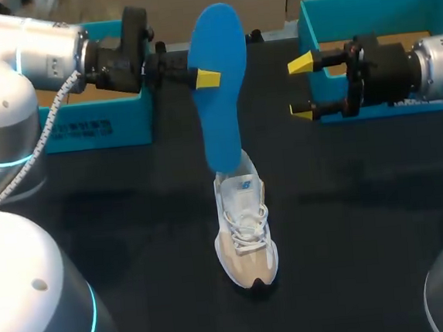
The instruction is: Take the shoe out of the shoebox, open the shoe tongue, remove and reinsert the insole, then place the shoe into the shoebox
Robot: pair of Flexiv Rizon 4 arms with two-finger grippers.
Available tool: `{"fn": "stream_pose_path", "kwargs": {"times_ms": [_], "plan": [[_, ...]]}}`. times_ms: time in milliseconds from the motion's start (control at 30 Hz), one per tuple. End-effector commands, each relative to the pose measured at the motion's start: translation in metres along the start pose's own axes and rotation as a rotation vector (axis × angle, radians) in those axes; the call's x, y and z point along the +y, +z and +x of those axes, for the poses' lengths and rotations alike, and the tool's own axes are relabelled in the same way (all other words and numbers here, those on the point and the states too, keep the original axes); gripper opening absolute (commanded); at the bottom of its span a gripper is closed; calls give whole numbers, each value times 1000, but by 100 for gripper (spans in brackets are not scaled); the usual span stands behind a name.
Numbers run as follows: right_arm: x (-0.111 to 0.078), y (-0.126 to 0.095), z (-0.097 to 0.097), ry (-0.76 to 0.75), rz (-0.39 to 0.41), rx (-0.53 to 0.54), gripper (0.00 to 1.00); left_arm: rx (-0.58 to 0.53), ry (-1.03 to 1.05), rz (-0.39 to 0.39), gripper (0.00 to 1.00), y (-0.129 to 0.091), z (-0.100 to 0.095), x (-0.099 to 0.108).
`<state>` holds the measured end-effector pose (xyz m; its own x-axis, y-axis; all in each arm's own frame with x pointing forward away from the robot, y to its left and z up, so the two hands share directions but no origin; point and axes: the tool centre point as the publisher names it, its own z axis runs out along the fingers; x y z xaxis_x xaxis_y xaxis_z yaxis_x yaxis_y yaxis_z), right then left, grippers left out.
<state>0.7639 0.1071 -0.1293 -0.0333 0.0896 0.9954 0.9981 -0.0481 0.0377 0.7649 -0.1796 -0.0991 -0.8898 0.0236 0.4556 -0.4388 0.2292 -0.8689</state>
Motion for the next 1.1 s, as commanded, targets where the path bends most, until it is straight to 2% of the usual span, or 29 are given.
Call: {"fn": "stream_pose_path", "kwargs": {"times_ms": [33,300,667,967,1100], "plan": [[-5,1,1,1,-16,-6,100,118,-288,-43,0,3,-12,-2],[-5,2,3,1,-29,-26,100,168,-447,-50,0,9,-13,7],[-5,2,7,-13,-54,-47,100,204,-603,-18,0,14,-15,19],[-4,3,13,-17,-65,-77,100,255,-722,-1,0,17,-19,22],[-7,4,17,-27,-82,-90,100,253,-760,-26,0,17,-21,23]]}}
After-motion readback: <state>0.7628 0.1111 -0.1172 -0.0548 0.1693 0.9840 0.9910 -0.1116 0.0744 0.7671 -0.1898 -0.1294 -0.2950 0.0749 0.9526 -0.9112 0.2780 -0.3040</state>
